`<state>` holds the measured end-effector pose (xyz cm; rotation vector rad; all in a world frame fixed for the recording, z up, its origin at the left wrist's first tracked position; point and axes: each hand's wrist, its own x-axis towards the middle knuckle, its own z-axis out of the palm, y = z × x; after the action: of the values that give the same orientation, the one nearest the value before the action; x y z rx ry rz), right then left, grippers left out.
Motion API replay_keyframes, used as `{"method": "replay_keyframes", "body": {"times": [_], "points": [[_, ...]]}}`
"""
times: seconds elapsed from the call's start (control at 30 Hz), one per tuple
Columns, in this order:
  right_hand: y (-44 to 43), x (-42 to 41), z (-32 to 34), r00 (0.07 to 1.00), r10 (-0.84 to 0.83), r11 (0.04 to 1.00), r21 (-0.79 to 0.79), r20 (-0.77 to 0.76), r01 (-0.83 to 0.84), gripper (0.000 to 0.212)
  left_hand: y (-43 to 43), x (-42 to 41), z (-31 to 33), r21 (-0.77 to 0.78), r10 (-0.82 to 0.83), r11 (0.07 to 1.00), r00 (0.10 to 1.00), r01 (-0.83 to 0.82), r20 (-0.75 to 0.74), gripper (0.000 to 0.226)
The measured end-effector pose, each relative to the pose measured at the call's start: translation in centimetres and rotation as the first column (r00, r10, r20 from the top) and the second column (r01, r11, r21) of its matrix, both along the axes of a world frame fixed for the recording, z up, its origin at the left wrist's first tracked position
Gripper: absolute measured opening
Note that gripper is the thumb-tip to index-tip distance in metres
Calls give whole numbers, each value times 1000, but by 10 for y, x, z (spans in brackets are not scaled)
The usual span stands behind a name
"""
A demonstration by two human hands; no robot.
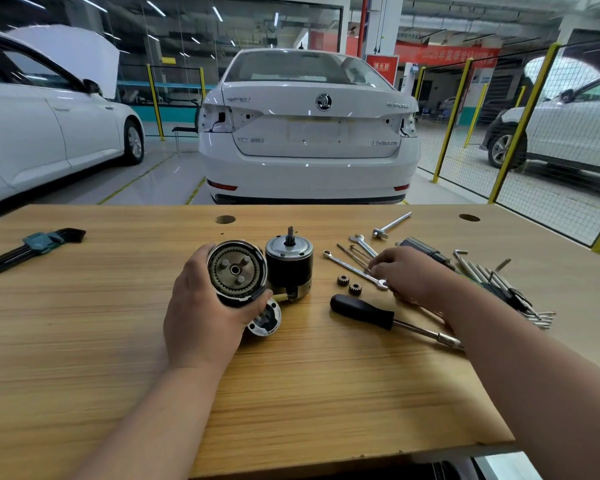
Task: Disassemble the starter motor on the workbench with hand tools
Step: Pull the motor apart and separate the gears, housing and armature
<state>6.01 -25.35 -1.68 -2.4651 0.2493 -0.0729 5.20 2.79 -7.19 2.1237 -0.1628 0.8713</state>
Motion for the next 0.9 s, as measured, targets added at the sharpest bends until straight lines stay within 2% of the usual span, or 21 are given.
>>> {"method": "replay_keyframes", "body": {"times": [0.07,0.1,0.23,0.3,0.53,0.67,0.73,0.83,0.9], "points": [[3,-2,2,995,37,999,-12,-94,-38,26,0,0,0,-2,1,1000,1000,-1,-7,91],[5,-3,2,995,54,997,-41,-84,-58,27,0,-1,0,-5,-1,1000,1000,1,-7,90],[13,0,1,986,110,982,-165,125,-89,19,-1,-1,0,-11,-9,1000,1000,9,-5,90],[21,5,1,978,121,980,-176,168,-91,16,0,-1,1,-8,-8,1000,1000,8,-7,90],[34,17,-20,984,150,962,-246,99,-122,15,0,0,-1,-20,-19,1000,1000,19,3,90],[27,14,-9,968,251,911,-331,-23,-245,20,0,1,-2,-4,-6,1000,1000,6,-5,91],[22,10,-4,965,263,903,-348,-16,-252,21,0,2,-2,-5,-8,1000,1000,8,-2,90],[11,8,-1,976,204,931,-323,75,-170,13,1,1,-2,-8,-12,1000,1000,12,-2,90],[9,7,1,979,197,933,-315,41,-175,28,0,1,-1,-21,-8,1000,1000,8,-10,91]]}}
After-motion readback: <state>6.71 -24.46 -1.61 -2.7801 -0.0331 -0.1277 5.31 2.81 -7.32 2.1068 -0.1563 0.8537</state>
